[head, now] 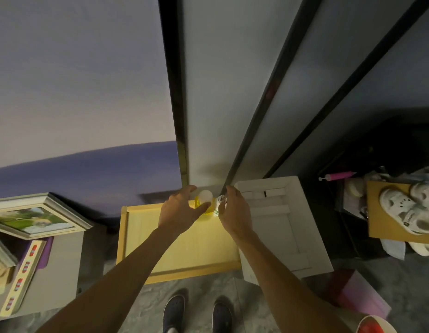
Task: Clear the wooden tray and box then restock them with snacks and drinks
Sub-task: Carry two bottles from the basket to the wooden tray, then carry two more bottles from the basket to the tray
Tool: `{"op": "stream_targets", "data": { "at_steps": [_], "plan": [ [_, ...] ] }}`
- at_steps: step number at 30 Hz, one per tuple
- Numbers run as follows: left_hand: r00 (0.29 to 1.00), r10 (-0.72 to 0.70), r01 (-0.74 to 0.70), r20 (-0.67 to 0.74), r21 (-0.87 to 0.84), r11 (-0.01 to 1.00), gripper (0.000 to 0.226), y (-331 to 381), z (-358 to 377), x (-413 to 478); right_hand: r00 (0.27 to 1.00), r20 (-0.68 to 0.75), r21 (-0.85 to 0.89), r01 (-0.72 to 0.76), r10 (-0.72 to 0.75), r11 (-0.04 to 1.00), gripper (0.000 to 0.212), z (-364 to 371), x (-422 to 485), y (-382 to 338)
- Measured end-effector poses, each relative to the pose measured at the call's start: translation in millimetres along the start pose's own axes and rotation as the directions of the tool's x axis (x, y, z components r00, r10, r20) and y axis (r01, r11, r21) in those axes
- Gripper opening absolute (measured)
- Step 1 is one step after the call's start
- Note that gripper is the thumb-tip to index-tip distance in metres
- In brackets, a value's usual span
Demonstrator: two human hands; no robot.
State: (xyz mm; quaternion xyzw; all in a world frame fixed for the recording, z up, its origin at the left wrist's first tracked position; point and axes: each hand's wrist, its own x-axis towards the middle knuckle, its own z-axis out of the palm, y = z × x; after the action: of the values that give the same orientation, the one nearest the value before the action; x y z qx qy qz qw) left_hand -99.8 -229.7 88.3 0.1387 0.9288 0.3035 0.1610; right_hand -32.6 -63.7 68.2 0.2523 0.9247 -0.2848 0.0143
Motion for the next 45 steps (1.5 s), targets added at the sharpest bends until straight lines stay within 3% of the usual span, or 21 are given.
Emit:
{"op": "stream_targets", "data": {
  "at_steps": [4,9,18,23,29,37,40,45],
  "plan": [
    [0.998,0.049,-0.05,-0.03,-0.002,0.999,0.067,-6,-51,-19,0.998,-0.006,-0.034,0.07,-0.07,0.997,0.052,-55,-14,-11],
    [0.994,0.081,-0.076,-0.068,0.063,0.995,0.086,-11,-123,-56,0.987,0.084,-0.094,0.148,-0.14,0.985,0.081,-117,-42,-55],
    [0.924,0.016,0.039,-0.382,0.138,0.99,0.092,-46,-248,-186,0.891,0.149,-0.158,0.449,-0.428,0.879,0.106,-155,-107,-183],
    [0.838,-0.069,0.188,-0.542,0.169,0.968,0.091,-80,-296,-298,0.76,0.195,-0.106,0.645,-0.62,0.757,0.105,-136,-160,-263],
    [0.687,-0.263,0.38,-0.677,0.028,0.924,0.085,-143,-334,-437,0.55,0.35,0.01,0.807,-0.758,0.59,0.103,-75,-250,-374],
    [0.422,-0.483,0.645,-0.768,-0.12,0.755,0.093,-267,-375,-609,0.288,0.504,0.114,0.912,-0.814,0.393,0.102,41,-392,-515],
    [0.331,-0.521,0.711,-0.787,-0.156,0.686,0.091,-326,-396,-662,0.223,0.535,0.141,0.927,-0.815,0.346,0.103,87,-444,-569],
    [0.236,-0.618,0.783,-0.75,-0.23,0.578,0.1,-410,-434,-730,0.099,0.549,0.14,0.968,-0.83,0.208,0.102,153,-524,-650]
  ]
}}
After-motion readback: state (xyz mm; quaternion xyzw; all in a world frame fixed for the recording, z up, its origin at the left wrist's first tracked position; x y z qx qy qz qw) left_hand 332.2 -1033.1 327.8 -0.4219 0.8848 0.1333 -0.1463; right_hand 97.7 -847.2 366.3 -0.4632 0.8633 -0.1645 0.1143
